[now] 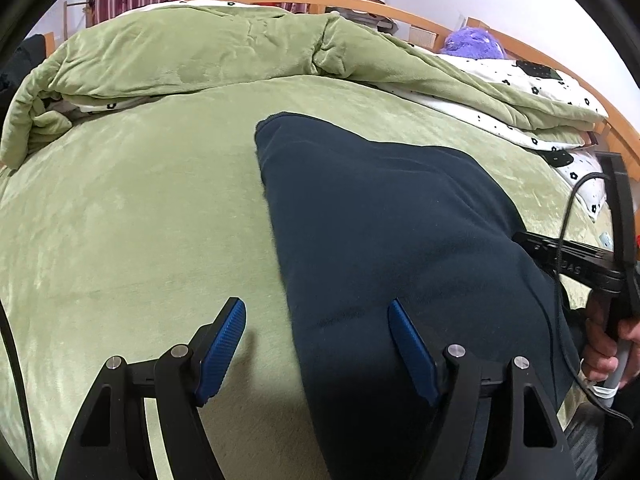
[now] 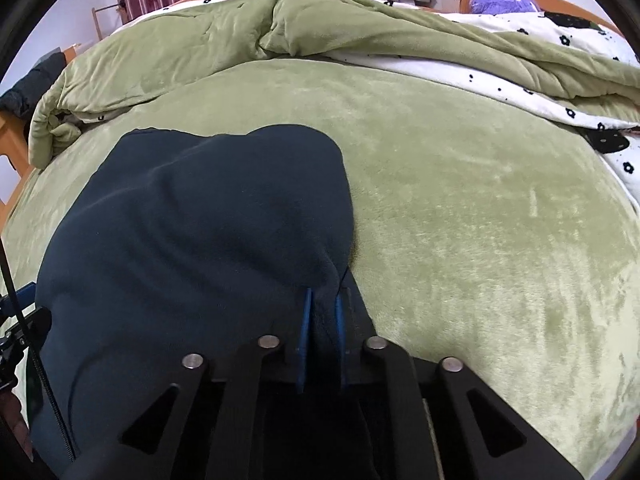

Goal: Fold small clothes

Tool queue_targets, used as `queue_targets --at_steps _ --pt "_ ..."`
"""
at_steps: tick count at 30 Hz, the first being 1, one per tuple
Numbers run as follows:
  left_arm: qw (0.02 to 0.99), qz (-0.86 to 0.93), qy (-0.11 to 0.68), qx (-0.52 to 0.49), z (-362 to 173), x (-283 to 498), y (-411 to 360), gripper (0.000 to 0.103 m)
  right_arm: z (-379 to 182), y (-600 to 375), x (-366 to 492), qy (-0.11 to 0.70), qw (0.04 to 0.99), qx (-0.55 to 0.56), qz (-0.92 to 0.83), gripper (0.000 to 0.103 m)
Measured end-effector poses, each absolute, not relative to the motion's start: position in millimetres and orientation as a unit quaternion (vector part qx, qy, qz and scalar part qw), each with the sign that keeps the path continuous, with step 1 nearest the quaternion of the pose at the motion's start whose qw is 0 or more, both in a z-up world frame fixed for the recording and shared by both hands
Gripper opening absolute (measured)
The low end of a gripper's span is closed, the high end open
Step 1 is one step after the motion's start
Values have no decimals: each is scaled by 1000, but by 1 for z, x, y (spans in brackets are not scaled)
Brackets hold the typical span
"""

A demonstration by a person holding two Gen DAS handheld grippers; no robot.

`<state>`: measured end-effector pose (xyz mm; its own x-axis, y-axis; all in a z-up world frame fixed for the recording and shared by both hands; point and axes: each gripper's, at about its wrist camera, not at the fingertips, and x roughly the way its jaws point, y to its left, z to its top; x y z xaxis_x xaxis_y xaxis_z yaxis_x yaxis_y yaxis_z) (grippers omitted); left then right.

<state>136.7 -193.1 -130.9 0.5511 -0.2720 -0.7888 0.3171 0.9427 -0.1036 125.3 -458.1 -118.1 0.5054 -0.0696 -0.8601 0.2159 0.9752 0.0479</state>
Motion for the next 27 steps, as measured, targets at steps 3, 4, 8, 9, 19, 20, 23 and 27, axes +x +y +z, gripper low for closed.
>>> queue_targets --at_steps 3,4,8,9,19,20,23,27 --pt "880 -161 447 13 -127 130 -185 71 -106 -461 114 484 866 85 -87 16" --pt "880 -157 448 11 -125 127 -182 71 -99 -462 107 481 868 85 -90 19" --pt "883 -154 444 3 -114 113 -170 71 -80 -462 83 471 874 70 -99 20" --pt "885 -154 440 2 -109 109 -168 71 -73 -461 74 466 876 67 -100 21" --pt "903 -141 407 -4 -53 69 -158 71 0 -436 17 413 904 44 -104 60" --pt "904 -139 404 -3 -48 66 -158 71 6 -433 12 409 906 42 -103 60" --pt "909 -138 393 -2 -34 52 -158 71 25 -426 -5 398 911 40 -99 60" --pt "913 -142 382 1 -19 31 -158 72 42 -415 -28 393 913 38 -101 60"
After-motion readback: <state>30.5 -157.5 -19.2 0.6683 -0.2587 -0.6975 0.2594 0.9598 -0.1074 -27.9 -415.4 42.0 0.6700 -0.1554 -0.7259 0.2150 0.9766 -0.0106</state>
